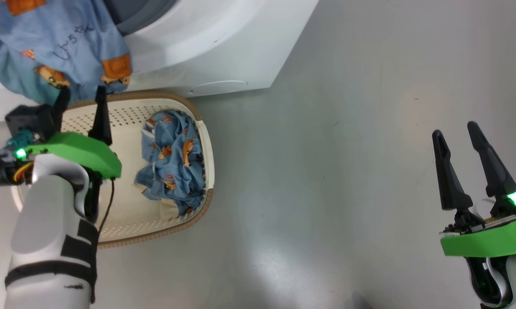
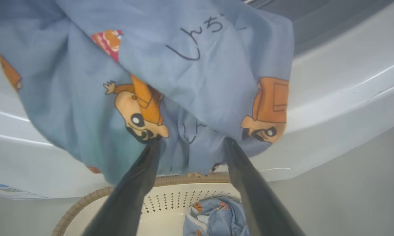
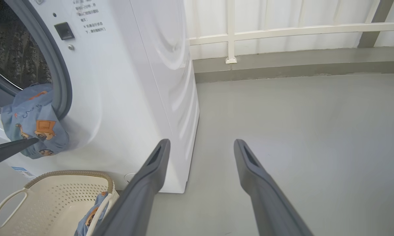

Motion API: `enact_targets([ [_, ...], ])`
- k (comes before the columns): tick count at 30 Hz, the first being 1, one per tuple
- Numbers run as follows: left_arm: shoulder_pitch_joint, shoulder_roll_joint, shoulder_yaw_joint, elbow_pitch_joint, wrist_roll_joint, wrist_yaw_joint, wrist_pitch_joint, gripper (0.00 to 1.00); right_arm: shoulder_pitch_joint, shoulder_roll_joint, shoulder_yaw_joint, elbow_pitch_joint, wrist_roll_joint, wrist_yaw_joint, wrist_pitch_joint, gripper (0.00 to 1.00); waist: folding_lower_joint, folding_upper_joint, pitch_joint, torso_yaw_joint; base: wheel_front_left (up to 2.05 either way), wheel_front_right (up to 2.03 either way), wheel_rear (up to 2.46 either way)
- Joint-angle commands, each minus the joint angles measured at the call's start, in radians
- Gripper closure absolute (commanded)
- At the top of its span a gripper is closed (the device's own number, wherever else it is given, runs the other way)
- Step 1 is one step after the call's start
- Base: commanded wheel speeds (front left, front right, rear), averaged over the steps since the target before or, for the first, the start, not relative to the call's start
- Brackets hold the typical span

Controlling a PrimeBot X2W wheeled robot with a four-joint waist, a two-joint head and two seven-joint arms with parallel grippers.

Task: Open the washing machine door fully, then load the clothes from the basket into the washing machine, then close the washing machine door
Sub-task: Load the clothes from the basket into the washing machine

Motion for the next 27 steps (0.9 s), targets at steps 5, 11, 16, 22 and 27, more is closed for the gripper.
enact_targets([
  [5,-0.057,0.043,0.045,0.016,0.003,0.006,-0.004,0.0,-0.007,-0.015,0.025,-0.022,0.003,0.006,-0.005,0.0,-0.0001,0.0,0.01,-0.017,0.0,0.0,0.0],
  [11,-0.107,0.051,0.055,0.036,0.009,0.002,-0.004,0.0,-0.017,-0.018,0.031,-0.023,0.004,0.006,-0.005,0.0,-0.0001,0.0,0.02,-0.023,0.0,0.0,0.0],
  [16,-0.128,0.052,0.076,0.049,-0.002,-0.01,-0.004,0.95,-0.023,-0.018,0.033,-0.023,0.003,0.006,-0.005,0.0,-0.0001,0.0,0.021,-0.027,0.0,0.0,0.0],
  [22,-0.108,0.039,0.098,0.0,-0.014,-0.031,-0.004,1.0,-0.018,-0.016,0.021,-0.023,0.002,0.006,-0.005,0.0,-0.0001,0.0,0.017,-0.016,0.0,0.0,0.0],
  [27,-0.076,0.023,0.116,-0.078,-0.026,-0.052,-0.004,1.0,-0.017,-0.014,0.018,-0.025,-0.001,0.006,-0.005,0.0,-0.0001,0.0,0.011,-0.002,0.0,0.0,0.0],
])
